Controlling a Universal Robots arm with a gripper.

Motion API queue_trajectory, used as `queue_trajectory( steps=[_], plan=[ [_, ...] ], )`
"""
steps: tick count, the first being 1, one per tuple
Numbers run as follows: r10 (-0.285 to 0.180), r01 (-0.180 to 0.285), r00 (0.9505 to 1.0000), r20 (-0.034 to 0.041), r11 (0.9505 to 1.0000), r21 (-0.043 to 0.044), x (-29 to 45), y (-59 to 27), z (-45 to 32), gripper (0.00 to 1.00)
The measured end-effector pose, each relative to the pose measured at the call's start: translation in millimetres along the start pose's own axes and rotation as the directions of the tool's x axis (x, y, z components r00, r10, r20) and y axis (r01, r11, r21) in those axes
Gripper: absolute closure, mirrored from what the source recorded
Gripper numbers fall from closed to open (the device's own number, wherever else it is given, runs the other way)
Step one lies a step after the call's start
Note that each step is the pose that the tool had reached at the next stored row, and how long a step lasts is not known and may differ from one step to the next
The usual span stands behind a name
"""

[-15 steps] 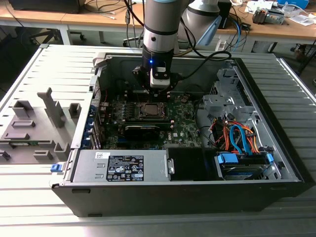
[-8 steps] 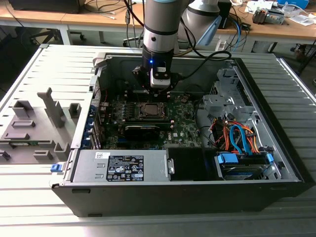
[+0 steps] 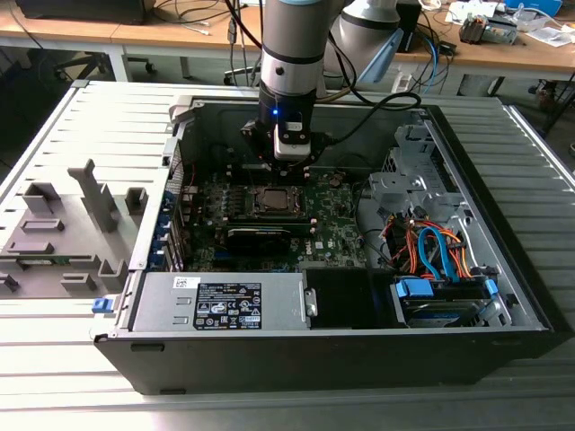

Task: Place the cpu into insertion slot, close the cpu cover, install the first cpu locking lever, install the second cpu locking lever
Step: 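Install the first cpu locking lever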

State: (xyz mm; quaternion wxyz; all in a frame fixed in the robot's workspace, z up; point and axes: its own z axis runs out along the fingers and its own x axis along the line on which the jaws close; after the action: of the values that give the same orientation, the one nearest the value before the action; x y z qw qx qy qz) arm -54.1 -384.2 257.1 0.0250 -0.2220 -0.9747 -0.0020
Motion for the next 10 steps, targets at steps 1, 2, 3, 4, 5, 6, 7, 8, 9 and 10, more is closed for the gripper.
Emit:
queue_trajectory(
  steps=[1,2,3,4,5,6,7,8,9,10],
  plan=[
    [-0.001,0.001,1.0000,0.0000,1.0000,0.0000,0.0,0.0,0.0,0.89],
    [-0.002,0.002,1.0000,0.0000,1.0000,0.0001,0.0,0.0,0.0,0.89],
    [-0.004,0.004,1.0000,0.0001,1.0000,0.0002,0.0,0.0,0.0,0.89],
    [-0.005,0.005,1.0000,0.0001,1.0000,0.0003,0.0,0.0,0.0,0.89],
    [-0.006,0.006,1.0000,0.0001,1.0000,0.0003,0.0,0.0,0.0,0.89],
    [-0.007,0.007,1.0000,0.0001,1.0000,0.0003,0.0,0.0,0.0,0.89],
    [-0.008,0.008,1.0000,0.0001,1.0000,0.0004,0.0,0.0,0.0,0.89],
    [-0.009,0.009,1.0000,0.0001,1.0000,0.0004,0.0,0.0,0.0,0.89],
    [-0.010,0.010,0.9999,0.0001,0.9999,0.0004,0.0,0.0,0.0,0.89],
    [-0.011,0.011,0.9999,0.0001,0.9999,0.0005,0.0,0.0,0.0,0.89]
  ],
)
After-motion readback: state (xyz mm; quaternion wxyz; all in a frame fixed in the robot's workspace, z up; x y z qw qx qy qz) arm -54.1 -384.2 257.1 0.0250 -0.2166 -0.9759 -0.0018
